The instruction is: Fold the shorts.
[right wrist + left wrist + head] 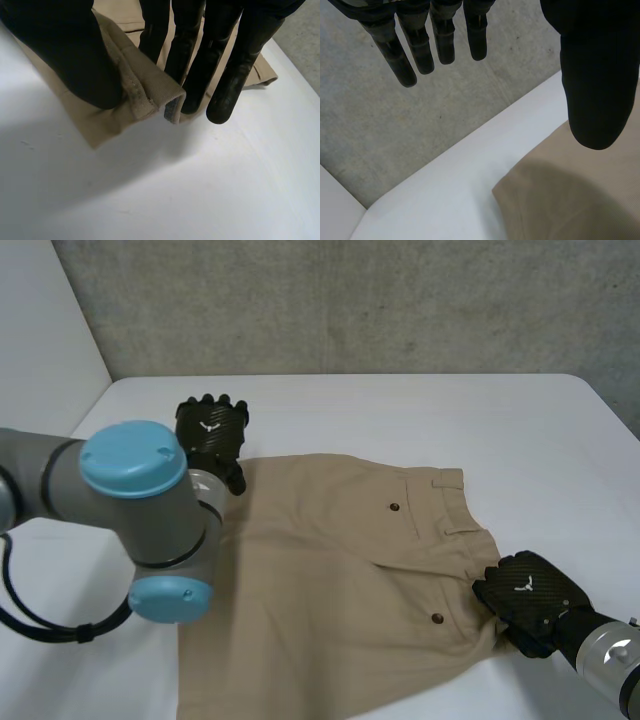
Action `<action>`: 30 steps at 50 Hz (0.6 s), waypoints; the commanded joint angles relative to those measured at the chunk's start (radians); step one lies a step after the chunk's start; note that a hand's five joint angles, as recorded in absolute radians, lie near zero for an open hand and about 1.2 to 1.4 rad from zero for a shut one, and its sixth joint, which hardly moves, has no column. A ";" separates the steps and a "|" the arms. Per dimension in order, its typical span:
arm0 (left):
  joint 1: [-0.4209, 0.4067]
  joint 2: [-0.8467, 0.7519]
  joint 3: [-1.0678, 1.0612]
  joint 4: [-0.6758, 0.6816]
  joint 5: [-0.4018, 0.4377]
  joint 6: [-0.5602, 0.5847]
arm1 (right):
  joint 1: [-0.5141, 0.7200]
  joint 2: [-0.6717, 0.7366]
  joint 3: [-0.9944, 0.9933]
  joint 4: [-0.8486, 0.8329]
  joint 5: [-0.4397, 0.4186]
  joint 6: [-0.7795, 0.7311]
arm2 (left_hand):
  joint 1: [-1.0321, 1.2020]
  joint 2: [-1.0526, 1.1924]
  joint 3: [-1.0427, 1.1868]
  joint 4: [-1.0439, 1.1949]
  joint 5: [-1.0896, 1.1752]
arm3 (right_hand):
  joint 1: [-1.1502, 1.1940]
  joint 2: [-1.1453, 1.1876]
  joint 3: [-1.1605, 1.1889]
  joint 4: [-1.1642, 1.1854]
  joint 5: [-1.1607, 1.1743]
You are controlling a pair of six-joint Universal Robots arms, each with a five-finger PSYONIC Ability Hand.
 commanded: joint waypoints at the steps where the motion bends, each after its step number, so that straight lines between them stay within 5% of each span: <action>1: -0.009 0.139 -0.138 -0.032 0.004 -0.001 | 0.008 -0.002 -0.025 -0.018 0.008 0.026 | -0.027 -0.024 -0.019 -0.018 -0.015 | 0.511 0.273 0.280 0.274 0.334; 9: -0.021 0.344 -0.354 -0.145 0.011 -0.010 | 0.115 -0.003 -0.153 -0.017 0.048 0.233 | -0.033 -0.030 -0.025 -0.024 -0.021 | 0.511 0.273 0.280 0.274 0.334; 20: -0.126 0.501 -0.577 -0.329 0.009 -0.174 | 0.354 0.190 -0.415 -0.003 0.317 0.364 | -0.010 -0.007 -0.002 -0.001 0.002 | 0.511 0.273 0.280 0.274 0.334; 30: -0.224 0.502 -0.620 -0.429 0.003 -0.261 | 0.394 0.323 -0.599 0.014 0.546 0.470 | -0.019 -0.016 -0.011 -0.009 -0.006 | 0.511 0.273 0.280 0.274 0.334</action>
